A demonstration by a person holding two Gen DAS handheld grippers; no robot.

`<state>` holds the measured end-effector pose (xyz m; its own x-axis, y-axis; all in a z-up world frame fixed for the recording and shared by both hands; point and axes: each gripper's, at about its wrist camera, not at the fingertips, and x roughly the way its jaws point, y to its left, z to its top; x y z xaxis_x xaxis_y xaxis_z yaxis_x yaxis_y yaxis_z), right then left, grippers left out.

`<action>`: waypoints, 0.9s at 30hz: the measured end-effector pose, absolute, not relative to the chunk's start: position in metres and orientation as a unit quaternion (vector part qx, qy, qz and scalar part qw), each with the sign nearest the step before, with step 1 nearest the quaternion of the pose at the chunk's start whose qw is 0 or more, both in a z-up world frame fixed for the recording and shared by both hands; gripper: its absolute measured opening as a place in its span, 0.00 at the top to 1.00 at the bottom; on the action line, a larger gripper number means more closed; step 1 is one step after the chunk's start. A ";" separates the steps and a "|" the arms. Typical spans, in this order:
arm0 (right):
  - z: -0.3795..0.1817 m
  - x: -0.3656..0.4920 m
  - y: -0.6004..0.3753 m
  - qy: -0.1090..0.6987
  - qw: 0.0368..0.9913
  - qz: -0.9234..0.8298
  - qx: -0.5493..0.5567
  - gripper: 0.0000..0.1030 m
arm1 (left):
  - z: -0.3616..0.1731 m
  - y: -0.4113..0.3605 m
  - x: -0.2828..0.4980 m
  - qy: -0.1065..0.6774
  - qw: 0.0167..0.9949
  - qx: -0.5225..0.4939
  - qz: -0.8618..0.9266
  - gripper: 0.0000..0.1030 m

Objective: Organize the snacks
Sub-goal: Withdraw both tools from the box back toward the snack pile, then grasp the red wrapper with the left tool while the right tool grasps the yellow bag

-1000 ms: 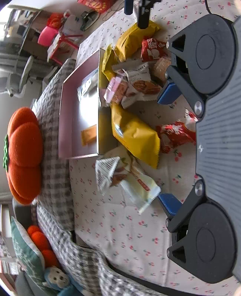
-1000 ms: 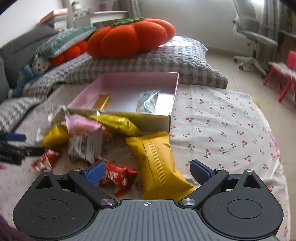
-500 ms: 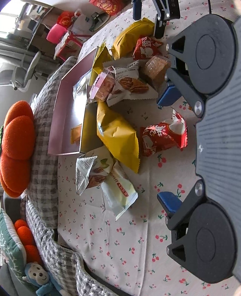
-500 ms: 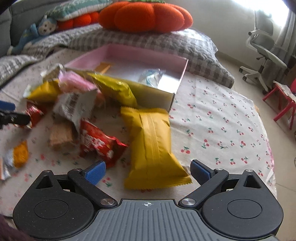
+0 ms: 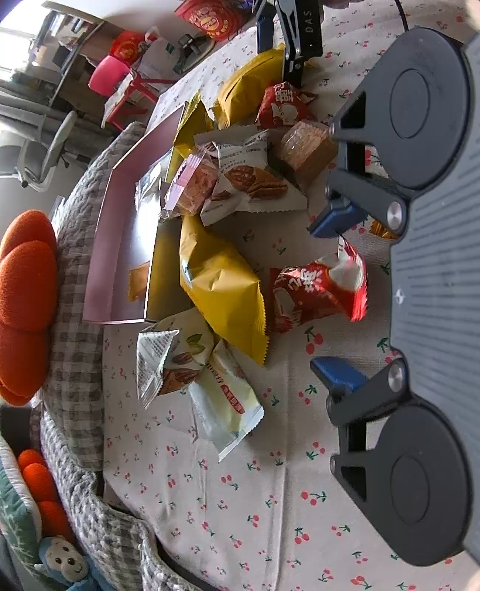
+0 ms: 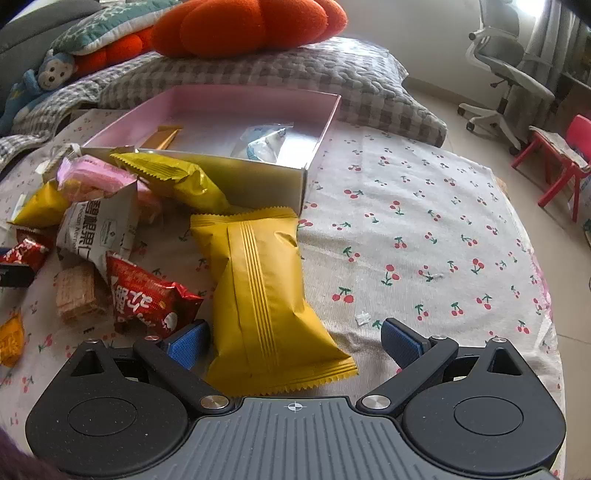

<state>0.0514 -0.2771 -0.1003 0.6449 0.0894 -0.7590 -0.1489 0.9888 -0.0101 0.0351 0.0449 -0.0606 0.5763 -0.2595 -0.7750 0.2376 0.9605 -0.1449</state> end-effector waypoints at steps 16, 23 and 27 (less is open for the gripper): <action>-0.092 0.053 -0.264 0.403 0.910 0.089 -0.038 0.54 | -0.057 0.047 0.036 0.446 0.882 -0.028 -0.149 0.71; -0.087 0.052 -0.264 0.408 0.908 0.092 -0.027 0.60 | -0.055 0.043 0.034 0.447 0.881 -0.017 -0.153 0.73; -0.081 0.047 -0.263 0.411 0.907 0.092 -0.021 0.60 | -0.051 0.042 0.032 0.451 0.878 -0.019 -0.159 0.74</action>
<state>0.0470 -0.2630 -0.0806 0.6459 0.1503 -0.7485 -0.1847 0.9821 0.0378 0.0319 0.0421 -0.0510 0.5429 -0.2963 -0.7857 0.2613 0.9488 -0.1773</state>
